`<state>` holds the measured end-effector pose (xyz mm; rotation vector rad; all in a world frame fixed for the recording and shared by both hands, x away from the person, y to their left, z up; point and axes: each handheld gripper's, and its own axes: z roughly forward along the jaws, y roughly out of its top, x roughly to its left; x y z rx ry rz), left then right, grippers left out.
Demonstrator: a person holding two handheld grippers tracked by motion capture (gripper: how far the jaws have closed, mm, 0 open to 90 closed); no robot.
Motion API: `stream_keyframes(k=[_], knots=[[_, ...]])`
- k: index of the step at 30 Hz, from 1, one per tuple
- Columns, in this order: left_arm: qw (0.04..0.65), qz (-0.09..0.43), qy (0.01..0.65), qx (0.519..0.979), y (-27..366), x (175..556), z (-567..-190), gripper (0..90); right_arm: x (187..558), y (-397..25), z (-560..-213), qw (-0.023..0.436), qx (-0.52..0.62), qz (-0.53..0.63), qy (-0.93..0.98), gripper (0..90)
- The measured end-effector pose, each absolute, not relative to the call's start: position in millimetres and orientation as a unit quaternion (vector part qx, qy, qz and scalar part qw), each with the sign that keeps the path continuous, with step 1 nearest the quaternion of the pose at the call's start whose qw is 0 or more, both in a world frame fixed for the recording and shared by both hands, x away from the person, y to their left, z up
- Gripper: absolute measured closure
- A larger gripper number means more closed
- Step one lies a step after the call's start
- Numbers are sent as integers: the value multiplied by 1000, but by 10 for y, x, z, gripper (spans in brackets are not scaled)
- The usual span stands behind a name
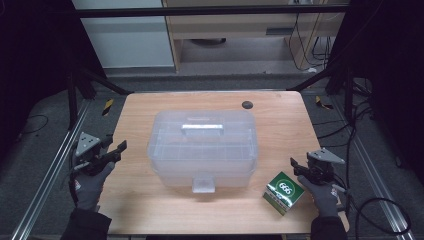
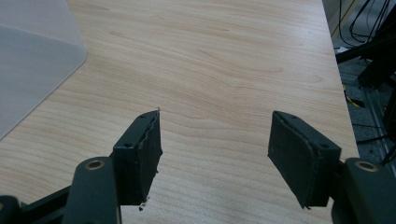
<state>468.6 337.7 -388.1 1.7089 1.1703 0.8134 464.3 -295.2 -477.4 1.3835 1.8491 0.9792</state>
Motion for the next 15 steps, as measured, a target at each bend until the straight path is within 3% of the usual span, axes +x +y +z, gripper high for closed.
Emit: stream_keyframes(k=[15], knots=[[427,360,412,720,3163,4727,-3376,460,4647,-2946,-4779,302,523,365,709,343]])
